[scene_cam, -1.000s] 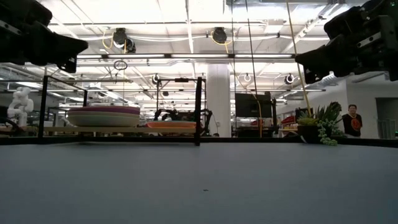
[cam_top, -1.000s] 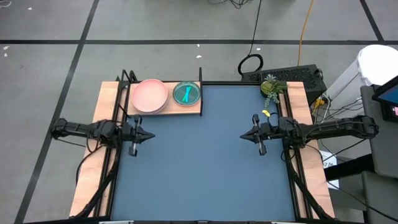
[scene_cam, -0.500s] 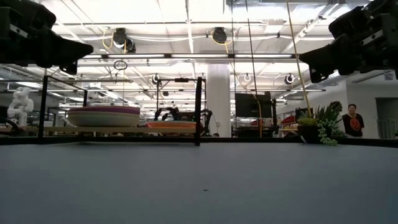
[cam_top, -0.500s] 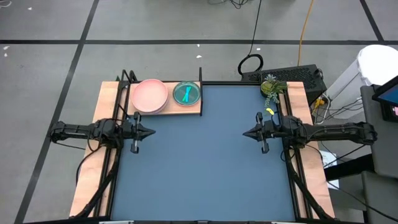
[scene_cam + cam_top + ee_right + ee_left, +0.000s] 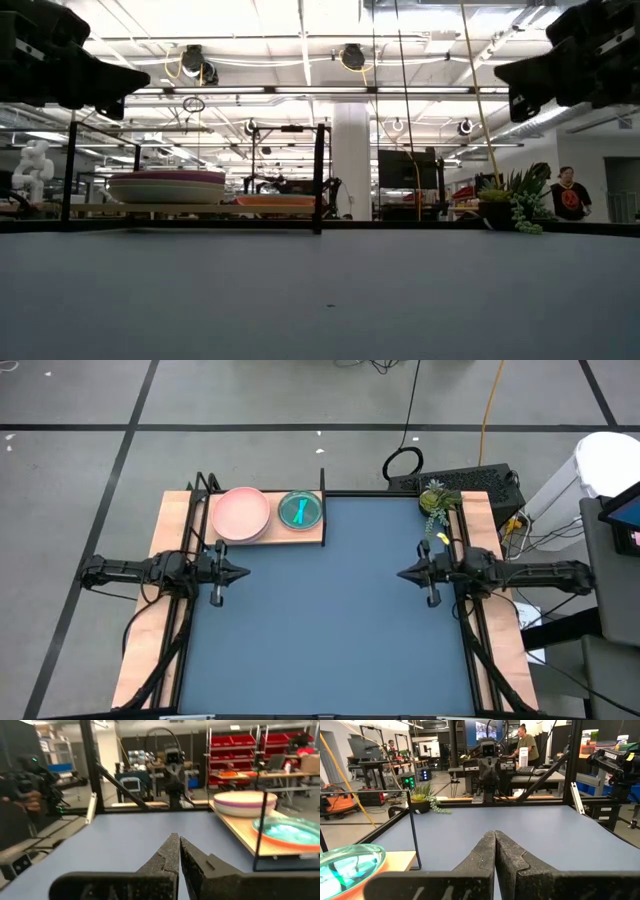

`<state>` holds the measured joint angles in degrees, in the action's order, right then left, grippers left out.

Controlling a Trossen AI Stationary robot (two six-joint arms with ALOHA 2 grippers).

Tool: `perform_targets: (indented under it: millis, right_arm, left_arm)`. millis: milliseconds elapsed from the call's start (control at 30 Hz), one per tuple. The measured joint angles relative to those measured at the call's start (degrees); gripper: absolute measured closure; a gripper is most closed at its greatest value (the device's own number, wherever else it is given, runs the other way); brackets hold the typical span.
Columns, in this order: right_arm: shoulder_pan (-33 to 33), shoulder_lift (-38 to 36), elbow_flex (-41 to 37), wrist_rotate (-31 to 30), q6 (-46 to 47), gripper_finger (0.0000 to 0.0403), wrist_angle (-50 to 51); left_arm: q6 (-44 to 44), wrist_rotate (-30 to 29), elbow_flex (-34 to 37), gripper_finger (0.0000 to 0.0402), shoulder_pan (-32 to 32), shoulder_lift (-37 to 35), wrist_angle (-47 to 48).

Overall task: Place and stack plates onto a shelf
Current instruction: Return to Home Position

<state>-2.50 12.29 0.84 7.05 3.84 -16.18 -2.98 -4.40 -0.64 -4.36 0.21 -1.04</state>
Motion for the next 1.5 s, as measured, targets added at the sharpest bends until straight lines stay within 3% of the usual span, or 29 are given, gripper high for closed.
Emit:
perform_targets:
  millis: [200,600,1500]
  right_arm:
    - [3.3,-4.1,0.0,-4.0,-0.4,0.0403,2.5]
    - [6.0,-11.3,0.0,-5.7,-1.7,0.0403,12.0]
    - [6.0,-11.9,0.0,-5.5,-9.1,0.0403,14.2]
  left_arm:
    - [-0.1,0.1,0.0,0.0399,0.0,0.0,0.0]
    - [-0.1,0.1,0.0,0.0399,0.0,0.0,0.0]
    - [2.0,4.0,0.1,0.0399,-1.5,0.0,0.5]
